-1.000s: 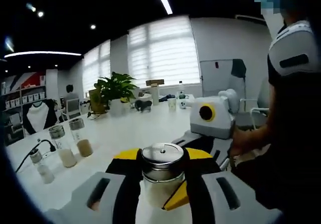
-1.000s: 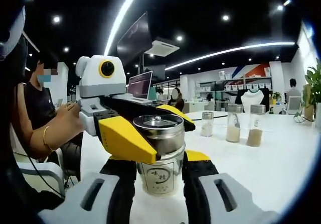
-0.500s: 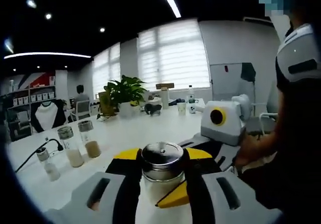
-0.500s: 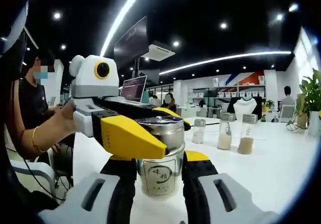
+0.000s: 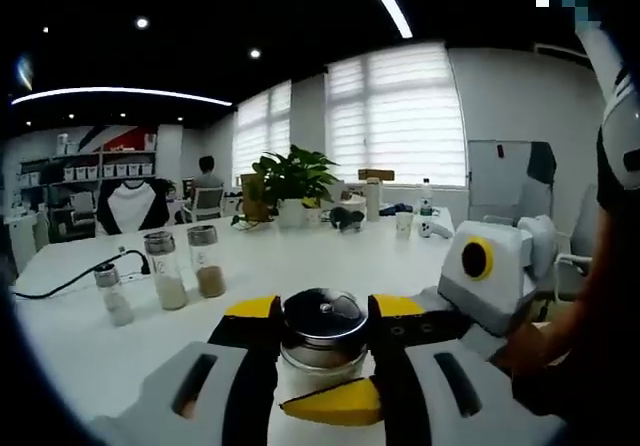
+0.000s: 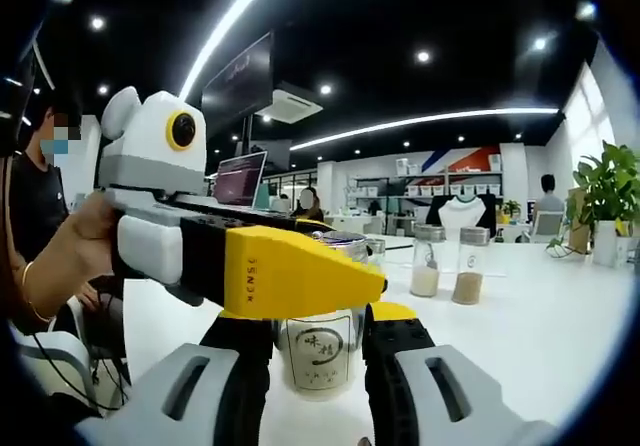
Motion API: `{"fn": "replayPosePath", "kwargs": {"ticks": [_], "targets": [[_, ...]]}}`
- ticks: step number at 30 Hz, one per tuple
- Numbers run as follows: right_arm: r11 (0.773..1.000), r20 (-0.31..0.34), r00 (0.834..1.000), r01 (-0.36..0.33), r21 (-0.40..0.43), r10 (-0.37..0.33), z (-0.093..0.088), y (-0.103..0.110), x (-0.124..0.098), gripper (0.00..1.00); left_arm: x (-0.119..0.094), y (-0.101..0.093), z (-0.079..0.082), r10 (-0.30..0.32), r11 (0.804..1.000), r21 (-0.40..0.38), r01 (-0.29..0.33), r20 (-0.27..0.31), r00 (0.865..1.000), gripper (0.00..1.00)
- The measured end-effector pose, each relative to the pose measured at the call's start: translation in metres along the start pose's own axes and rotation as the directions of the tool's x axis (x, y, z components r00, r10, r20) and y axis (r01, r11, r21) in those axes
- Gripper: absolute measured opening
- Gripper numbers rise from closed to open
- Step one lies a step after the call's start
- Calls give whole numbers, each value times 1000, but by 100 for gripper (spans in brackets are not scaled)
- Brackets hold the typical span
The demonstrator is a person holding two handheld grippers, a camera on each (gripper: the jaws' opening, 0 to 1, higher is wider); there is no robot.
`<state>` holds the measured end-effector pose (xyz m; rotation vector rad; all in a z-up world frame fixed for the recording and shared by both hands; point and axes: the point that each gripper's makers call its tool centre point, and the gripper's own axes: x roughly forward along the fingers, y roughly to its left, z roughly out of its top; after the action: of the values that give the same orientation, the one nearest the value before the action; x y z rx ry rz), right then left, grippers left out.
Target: Rotate the seasoning bottle until the label or dispensing opening points toward the visible target arrow and the bottle remains upright within the marked orientation range
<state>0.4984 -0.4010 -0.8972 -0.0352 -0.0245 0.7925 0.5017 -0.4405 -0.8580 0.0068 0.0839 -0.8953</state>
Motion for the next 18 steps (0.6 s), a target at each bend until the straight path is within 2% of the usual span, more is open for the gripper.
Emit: {"fn": "replayPosePath", "kwargs": {"ticks": [5,8,11,14,17,18], "targets": [[999,22,999,37,14,-38,3,-4,1,33,4,3,2,81,997,16,-81,-6,997,38],[999,31,998,48,19,-48,4,-6,1,33,2,8,0,154,987,45,-153,-20,988,42],[998,27,998,63,5,-63,3,-8,1,33,1,9,1,195,979,58,-194,-17,981,44],[997,24,997,75,0,-75,2,-9,1,33,0,7,-3,212,977,24,-211,-23,977,45],[996,30,995,90,6,-90,1,-11,0,33,-2,10,-5,256,967,-19,-256,-2,967,44],[995,30,995,95,8,-95,1,-12,0,33,-1,8,-5,254,967,-13,-254,1,967,44]]}}
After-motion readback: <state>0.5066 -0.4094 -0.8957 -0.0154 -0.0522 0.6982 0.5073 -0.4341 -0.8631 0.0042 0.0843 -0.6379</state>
